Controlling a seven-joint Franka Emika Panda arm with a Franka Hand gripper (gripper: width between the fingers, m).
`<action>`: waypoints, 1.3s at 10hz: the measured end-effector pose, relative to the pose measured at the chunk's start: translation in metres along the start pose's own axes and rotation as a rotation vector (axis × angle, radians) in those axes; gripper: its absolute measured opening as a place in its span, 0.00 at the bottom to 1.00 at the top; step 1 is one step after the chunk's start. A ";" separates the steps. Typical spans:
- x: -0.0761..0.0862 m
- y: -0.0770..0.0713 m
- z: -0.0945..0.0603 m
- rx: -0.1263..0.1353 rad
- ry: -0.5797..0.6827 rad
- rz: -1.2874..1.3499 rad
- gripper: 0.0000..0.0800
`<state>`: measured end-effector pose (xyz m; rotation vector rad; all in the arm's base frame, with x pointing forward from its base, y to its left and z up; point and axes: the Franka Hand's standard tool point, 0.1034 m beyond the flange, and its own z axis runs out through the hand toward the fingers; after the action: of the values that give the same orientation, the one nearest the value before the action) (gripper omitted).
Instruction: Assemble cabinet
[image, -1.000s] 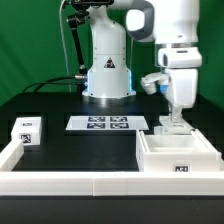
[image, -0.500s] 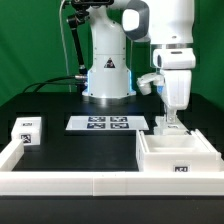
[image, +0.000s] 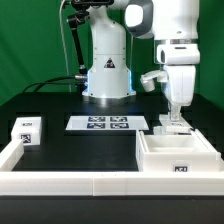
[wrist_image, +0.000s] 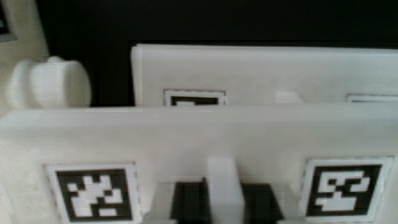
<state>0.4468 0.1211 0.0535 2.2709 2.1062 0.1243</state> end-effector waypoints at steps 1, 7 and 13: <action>-0.001 -0.001 0.001 0.003 0.000 0.000 0.09; -0.001 0.009 0.000 0.000 -0.005 0.006 0.09; 0.000 0.011 0.001 -0.001 -0.004 0.007 0.09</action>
Offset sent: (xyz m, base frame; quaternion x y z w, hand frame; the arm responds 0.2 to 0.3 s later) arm 0.0000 0.0000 0.0000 0.0000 0.0000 0.0000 1.0000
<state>0.4581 0.1202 0.0538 2.2767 2.0955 0.1211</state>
